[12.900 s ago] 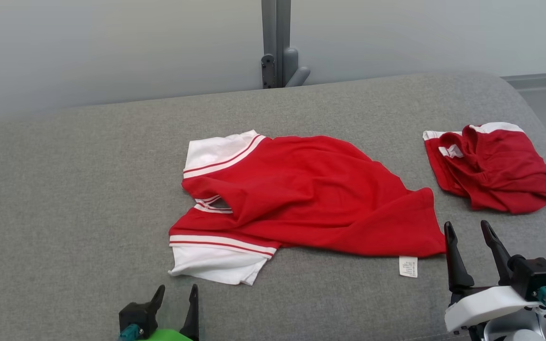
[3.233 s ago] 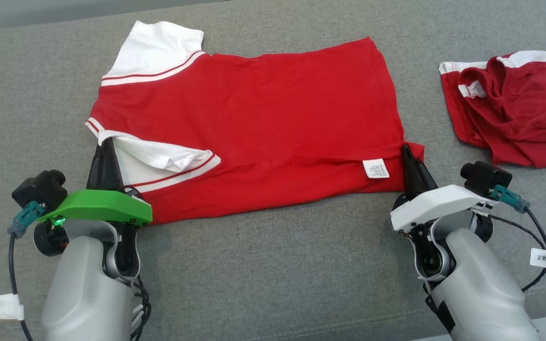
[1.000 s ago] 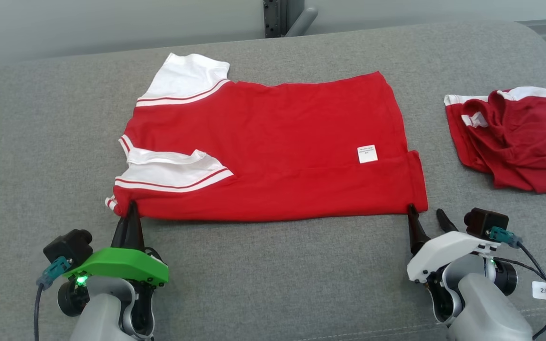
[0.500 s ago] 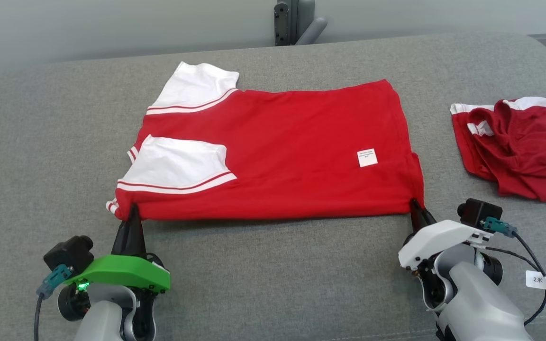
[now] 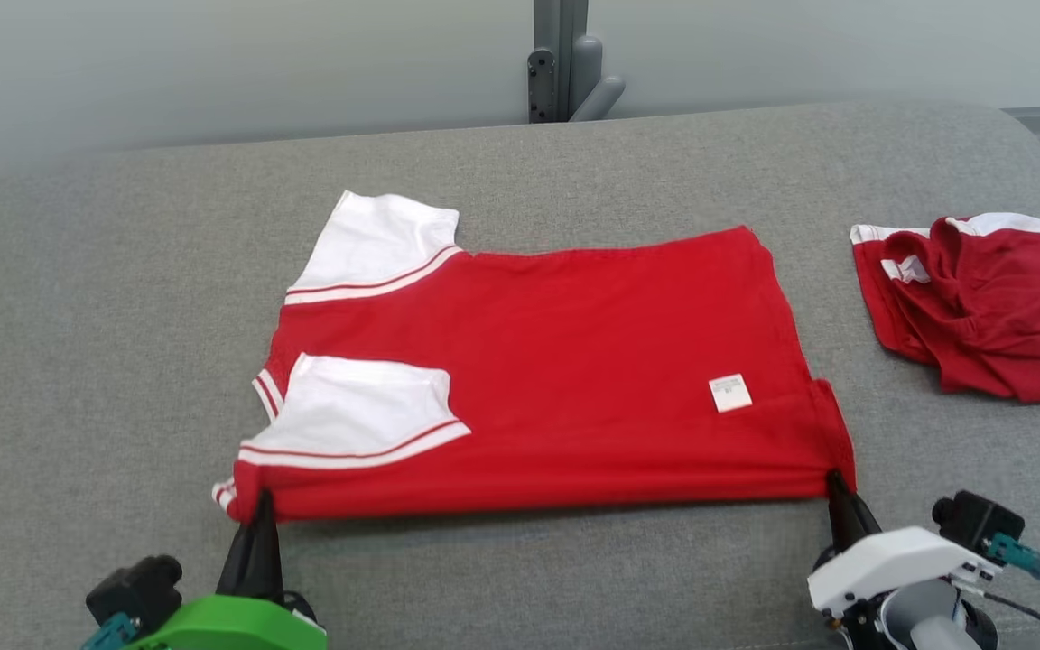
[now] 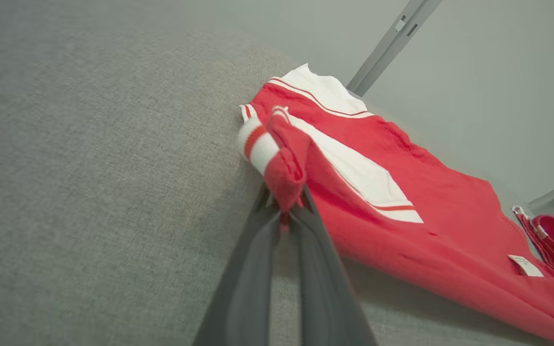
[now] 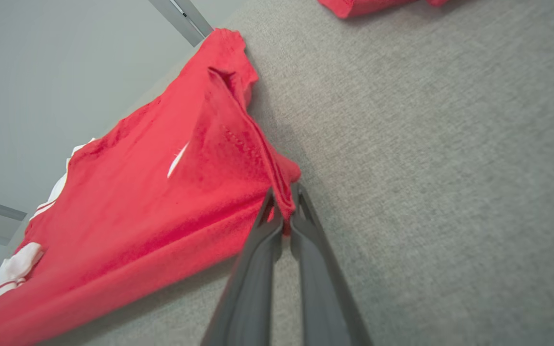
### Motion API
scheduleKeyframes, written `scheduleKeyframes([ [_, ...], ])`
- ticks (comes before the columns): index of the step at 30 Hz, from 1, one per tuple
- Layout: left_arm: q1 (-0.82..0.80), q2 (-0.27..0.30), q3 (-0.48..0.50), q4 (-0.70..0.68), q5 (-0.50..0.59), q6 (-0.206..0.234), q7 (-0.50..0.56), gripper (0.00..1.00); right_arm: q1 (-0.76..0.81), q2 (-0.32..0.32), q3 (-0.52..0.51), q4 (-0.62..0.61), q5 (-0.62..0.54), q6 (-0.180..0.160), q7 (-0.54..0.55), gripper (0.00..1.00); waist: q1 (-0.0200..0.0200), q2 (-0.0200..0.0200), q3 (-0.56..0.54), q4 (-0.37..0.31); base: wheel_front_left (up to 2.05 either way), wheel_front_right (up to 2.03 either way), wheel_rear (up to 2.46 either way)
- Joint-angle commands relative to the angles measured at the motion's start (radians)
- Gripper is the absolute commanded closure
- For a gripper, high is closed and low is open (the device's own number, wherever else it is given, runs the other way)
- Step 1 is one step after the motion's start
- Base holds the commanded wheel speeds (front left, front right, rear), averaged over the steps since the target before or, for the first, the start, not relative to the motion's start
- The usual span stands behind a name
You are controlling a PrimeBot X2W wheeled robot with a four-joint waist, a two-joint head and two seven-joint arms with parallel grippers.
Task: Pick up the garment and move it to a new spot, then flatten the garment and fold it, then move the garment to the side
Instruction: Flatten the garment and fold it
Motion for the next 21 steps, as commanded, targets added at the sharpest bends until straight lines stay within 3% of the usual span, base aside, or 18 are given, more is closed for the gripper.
scheduleKeyframes([
  [1,0.027,0.011,0.008,-0.01,-0.01,0.013,0.005,1.0,0.03,-0.01,-0.014,-0.017,0.002,-0.002,0.007,1.0,0.0,0.0,-0.001,0.0,0.0,0.0,0.0],
  [8,0.127,0.013,0.028,-0.041,-0.029,0.06,0.025,1.0,0.143,-0.005,-0.049,-0.123,-0.001,-0.002,0.067,1.0,0.0,0.0,0.002,-0.009,0.0,0.0,0.0],
  [15,0.15,0.016,0.028,-0.052,-0.031,0.079,0.035,1.0,0.208,-0.003,-0.03,-0.191,0.028,-0.002,0.104,1.0,0.0,0.0,0.003,-0.011,0.0,0.0,0.0],
  [16,0.15,0.016,0.025,-0.051,-0.032,0.081,0.036,1.0,0.215,-0.003,-0.034,-0.199,0.026,-0.002,0.104,0.85,0.0,0.0,0.003,-0.012,0.0,0.0,0.0],
  [18,0.148,0.014,0.022,-0.055,-0.033,0.087,0.037,0.55,0.227,-0.003,-0.046,-0.213,0.019,-0.002,0.098,0.0,0.0,0.0,0.001,-0.016,0.0,0.0,0.0],
  [19,0.149,0.014,0.022,-0.057,-0.032,0.088,0.034,0.34,0.231,-0.004,-0.056,-0.221,0.012,-0.002,0.096,0.0,0.0,0.0,0.0,-0.019,0.0,0.0,0.0],
  [20,0.15,0.015,0.022,-0.06,-0.03,0.089,0.032,0.01,0.234,-0.003,-0.063,-0.23,0.006,-0.002,0.096,0.0,0.0,0.0,0.0,-0.021,0.0,0.0,0.0],
  [21,0.152,0.015,0.022,-0.064,-0.027,0.093,0.029,0.0,0.235,0.0,-0.073,-0.239,0.002,-0.001,0.094,0.0,0.0,0.0,-0.001,-0.024,0.0,0.0,0.0],
])
